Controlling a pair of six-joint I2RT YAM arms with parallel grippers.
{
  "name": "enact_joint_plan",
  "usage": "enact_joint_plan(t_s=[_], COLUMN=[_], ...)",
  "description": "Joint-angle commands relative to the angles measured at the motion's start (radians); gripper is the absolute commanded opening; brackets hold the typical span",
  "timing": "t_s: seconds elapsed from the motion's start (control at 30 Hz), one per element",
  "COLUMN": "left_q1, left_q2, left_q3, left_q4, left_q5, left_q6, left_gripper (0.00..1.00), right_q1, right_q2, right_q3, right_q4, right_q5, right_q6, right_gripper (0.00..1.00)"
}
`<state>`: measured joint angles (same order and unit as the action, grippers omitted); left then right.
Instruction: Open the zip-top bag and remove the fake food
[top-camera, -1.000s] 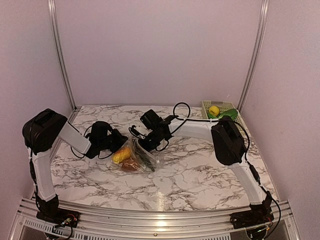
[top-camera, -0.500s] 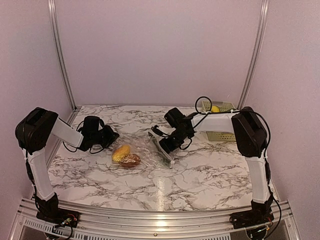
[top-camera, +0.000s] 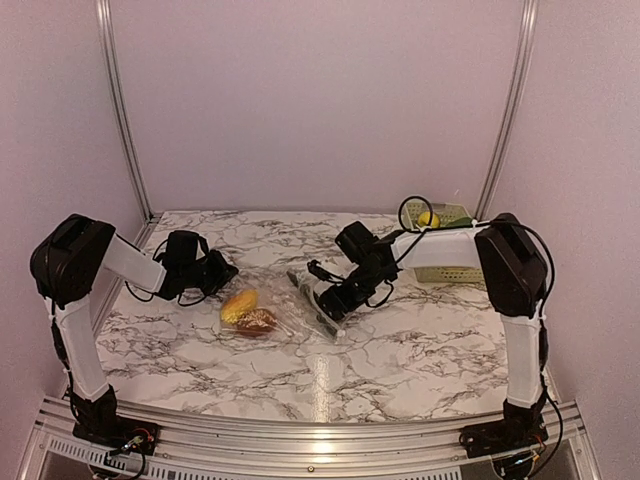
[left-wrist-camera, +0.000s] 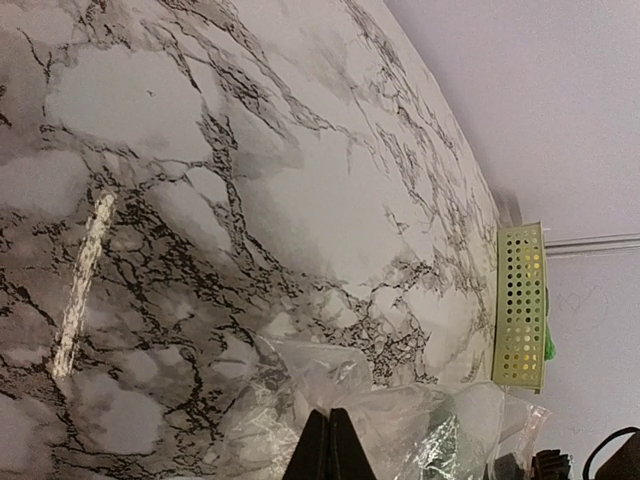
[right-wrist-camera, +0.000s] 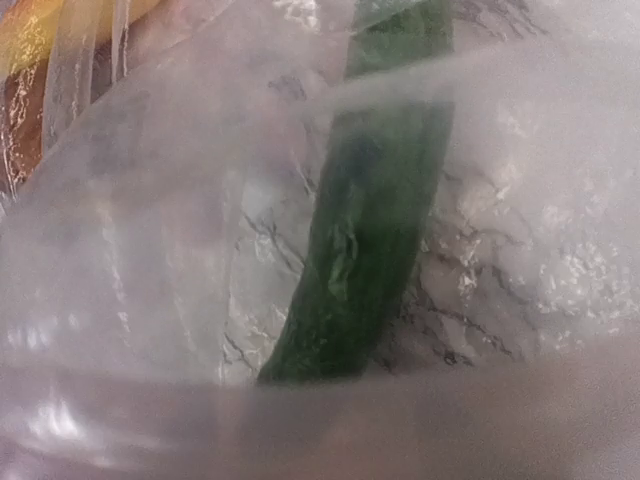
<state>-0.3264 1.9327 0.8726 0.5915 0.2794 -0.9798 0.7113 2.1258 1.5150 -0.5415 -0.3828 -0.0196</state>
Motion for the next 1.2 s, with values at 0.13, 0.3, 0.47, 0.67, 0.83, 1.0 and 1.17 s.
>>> enact_joint_plan(t_s=[0.13, 0.3, 0.47, 0.67, 0.83, 1.0, 1.17], left_q1=[0.011, 0.011, 0.011, 0.010, 0.009, 0.004, 0.007], left_q2=[-0.020, -0.018, -0.018, -0.006, 0.017, 0.030, 0.034], left_q3=[0.012, 0.009, 0.009, 0.029, 0.067, 0.105, 0.113], left_q4=[-0.043, -0.040, -0.040, -0.048, -0.086, -0.148, -0.170], left_q5=[0.000, 0.006, 0.017, 0.045, 0.090, 0.115, 0.106], left_q6=[0.035, 0.039, 0.049, 0.078, 0.142, 0.202, 0.207], left_gripper=[0.00, 0.00, 0.00, 0.00, 0.00, 0.00, 0.00], right_q1=[0.052, 0.127, 0.139, 0.140, 0.148, 0.148, 0.148], right_q2=[-0.079, -0.035, -0.015, -0.026, -0.055, 0.064, 0.101], right_q3=[-0.128, -0.160, -0.142, -0.091, -0.005, 0.140, 0.133], right_q4=[-0.058, -0.043, -0.032, -0.056, 0.007, -0.081, -0.144], right_q5=[0.001, 0.047, 0.071, 0.263, 0.328, 0.286, 0.274], right_q6=[-0.023, -0.010, 0.038, 0.023, -0.005, -0.043, -0.058], right_gripper=[0.58, 0.47, 0.46, 0.20, 0.15, 0.31, 0.36])
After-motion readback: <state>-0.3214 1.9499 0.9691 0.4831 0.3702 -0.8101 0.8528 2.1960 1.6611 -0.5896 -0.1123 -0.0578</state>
